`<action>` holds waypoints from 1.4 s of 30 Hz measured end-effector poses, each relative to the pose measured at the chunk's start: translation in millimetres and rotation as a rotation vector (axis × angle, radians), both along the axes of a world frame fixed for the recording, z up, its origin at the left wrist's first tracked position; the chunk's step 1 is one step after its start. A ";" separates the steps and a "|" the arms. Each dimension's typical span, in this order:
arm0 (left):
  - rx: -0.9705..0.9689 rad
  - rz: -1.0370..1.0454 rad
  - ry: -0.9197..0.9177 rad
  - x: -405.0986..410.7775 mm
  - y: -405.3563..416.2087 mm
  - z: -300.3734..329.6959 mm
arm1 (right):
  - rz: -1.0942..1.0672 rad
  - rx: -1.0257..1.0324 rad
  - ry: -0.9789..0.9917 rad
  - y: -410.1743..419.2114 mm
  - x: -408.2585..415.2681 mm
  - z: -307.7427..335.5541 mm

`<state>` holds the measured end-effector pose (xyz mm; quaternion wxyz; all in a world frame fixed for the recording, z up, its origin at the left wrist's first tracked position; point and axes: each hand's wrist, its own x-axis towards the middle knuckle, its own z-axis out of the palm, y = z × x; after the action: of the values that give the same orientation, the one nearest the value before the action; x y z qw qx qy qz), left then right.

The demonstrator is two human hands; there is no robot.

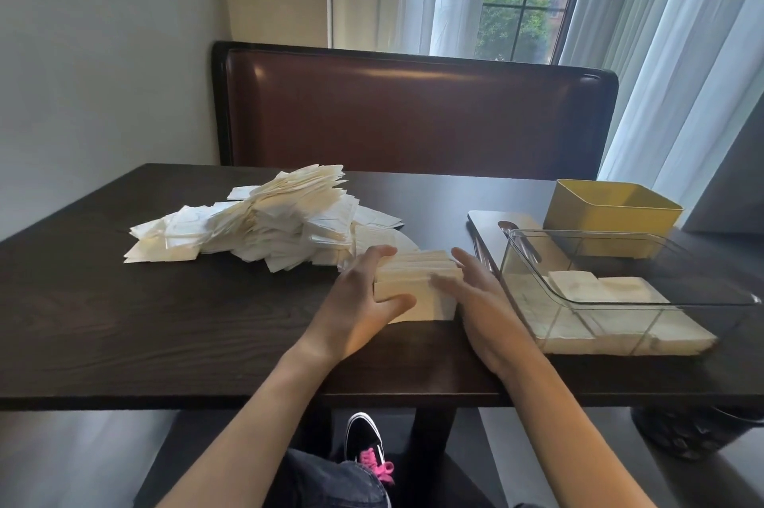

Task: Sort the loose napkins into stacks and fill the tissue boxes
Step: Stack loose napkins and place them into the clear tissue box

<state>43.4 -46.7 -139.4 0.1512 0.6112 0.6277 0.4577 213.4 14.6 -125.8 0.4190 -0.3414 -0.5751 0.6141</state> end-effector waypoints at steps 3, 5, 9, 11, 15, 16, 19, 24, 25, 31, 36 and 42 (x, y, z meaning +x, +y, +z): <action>-0.006 0.018 -0.024 6.5 0.0 2.7 | -0.011 -0.014 -0.043 -4.3 -10.4 0.3; 0.000 0.030 -0.042 7.7 -0.2 4.7 | -0.010 0.022 -0.095 -5.1 -13.9 -0.8; -0.001 0.038 -0.070 8.5 -0.7 8.2 | -0.070 0.022 -0.092 -2.5 -13.4 0.9; -0.005 0.034 -0.060 10.5 0.0 7.9 | -0.031 0.031 -0.108 -4.3 -14.8 2.8; 0.018 0.089 -0.104 10.3 3.2 8.5 | -0.043 0.037 -0.131 -4.6 -12.9 7.9; 0.024 0.095 -0.151 9.7 3.3 9.9 | -0.032 0.045 -0.135 -4.8 -10.9 9.7; 0.018 0.043 -0.371 9.8 0.8 20.0 | 0.012 0.106 -0.137 -7.8 -4.4 16.7; 0.001 -0.100 -0.674 16.9 -6.0 43.8 | 0.003 0.137 -0.124 -10.5 2.4 34.0; -0.006 -0.119 -0.701 19.8 -6.4 48.2 | 0.004 0.153 -0.123 -12.9 4.1 39.0; 0.051 -0.275 -0.844 34.8 -6.5 67.4 | 0.000 0.127 -0.087 -23.2 21.3 73.3; 0.072 -0.300 -0.818 49.4 -4.2 83.8 | 0.070 -0.011 -0.031 -24.1 45.0 98.1; -0.036 -0.267 -0.762 68.8 3.9 93.9 | -0.088 0.122 -0.099 -17.3 68.2 113.1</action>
<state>112.1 -42.8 -45.5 0.4417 0.4714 0.4497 0.6168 281.6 -2.7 -12.7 0.4367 -0.3701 -0.6159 0.5413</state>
